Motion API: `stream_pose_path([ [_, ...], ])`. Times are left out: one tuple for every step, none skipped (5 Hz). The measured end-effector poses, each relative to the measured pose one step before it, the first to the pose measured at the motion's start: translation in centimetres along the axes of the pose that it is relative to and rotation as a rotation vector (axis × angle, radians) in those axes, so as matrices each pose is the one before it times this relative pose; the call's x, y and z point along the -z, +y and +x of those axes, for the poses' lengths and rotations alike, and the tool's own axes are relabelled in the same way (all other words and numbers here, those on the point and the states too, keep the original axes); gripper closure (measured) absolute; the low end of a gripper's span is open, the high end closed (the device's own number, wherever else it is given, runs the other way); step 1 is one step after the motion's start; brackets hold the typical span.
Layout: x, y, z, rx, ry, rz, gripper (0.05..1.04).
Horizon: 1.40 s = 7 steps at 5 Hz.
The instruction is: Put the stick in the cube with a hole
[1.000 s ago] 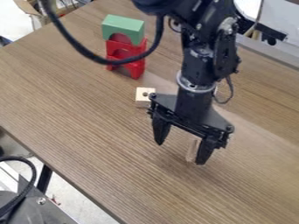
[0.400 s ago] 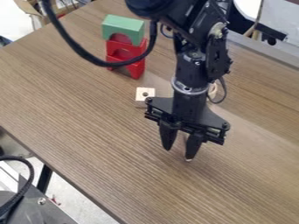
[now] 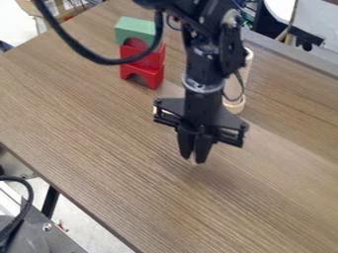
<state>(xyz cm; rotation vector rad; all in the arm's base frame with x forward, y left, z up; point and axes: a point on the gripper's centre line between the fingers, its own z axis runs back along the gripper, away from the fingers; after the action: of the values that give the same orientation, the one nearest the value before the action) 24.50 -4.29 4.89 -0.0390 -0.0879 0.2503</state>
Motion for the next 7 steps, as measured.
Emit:
stream_pose_path([
  [-0.824, 1.627, 1.119, -0.0492, -0.0205, -0.0013, 0.958],
  [-0.552, 1.296, 1.168, -0.0303, -0.0221, -0.0057, 0.958],
  [-0.397, 0.746, 1.382, -0.0209, -0.0164, -0.0144, 0.958],
  [0.149, 0.237, 0.938, -0.0048, -0.0039, -0.0004, 0.958],
  [0.363, 0.068, 0.692, 0.0030, 0.0051, 0.0030, 0.958],
  [0.277, 0.380, 0.482, -0.0122, 0.0053, 0.0074, 0.958],
  [-0.127, 0.217, 0.560, -0.0092, -0.0055, 0.0012, 0.958],
])
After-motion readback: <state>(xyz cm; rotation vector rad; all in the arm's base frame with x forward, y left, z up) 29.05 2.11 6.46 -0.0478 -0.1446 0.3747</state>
